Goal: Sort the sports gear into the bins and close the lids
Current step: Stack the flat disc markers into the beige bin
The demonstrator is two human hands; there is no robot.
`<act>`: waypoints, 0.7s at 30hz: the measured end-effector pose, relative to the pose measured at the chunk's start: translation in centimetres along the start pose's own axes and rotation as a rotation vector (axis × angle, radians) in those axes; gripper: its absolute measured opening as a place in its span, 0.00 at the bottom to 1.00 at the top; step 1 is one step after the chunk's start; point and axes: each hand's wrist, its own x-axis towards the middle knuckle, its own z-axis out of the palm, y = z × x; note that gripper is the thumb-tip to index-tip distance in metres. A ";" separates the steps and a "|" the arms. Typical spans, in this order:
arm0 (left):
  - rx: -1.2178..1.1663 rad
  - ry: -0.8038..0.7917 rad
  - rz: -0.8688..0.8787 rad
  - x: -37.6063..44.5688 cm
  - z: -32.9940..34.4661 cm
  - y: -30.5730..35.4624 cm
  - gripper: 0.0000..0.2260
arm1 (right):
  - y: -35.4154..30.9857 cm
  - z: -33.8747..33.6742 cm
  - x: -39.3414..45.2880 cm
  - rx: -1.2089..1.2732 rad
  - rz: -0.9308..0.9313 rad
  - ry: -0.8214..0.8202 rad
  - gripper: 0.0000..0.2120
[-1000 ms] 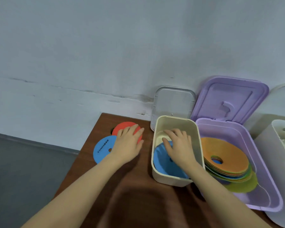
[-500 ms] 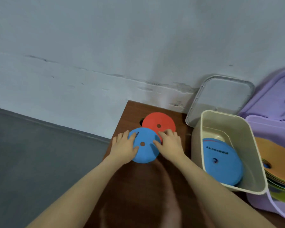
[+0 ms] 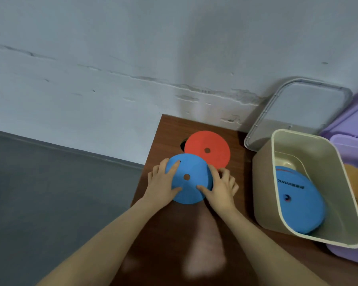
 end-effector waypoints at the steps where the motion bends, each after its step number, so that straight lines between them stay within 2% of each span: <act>1: -0.042 0.042 0.023 0.0 -0.1 0.0 0.35 | 0.0 0.1 -0.1 0.034 -0.032 0.029 0.31; 6: -0.240 0.155 0.135 2.1 -0.8 0.5 0.34 | 0.2 -0.6 1.1 0.227 -0.100 0.215 0.26; 12: -0.308 0.156 0.167 7.4 -2.4 3.1 0.33 | 0.1 -2.9 5.3 0.307 0.036 0.351 0.23; 15: -0.209 0.060 0.144 9.7 -2.3 3.9 0.33 | 0.4 -2.9 6.7 0.263 0.143 0.307 0.21; 18: -0.003 -0.060 0.045 10.7 -1.5 4.1 0.34 | 1.1 -2.3 7.2 0.070 0.270 0.197 0.22; 21: 0.039 -0.072 0.059 10.9 -0.6 3.8 0.32 | 1.3 -1.6 7.1 0.051 0.327 0.175 0.24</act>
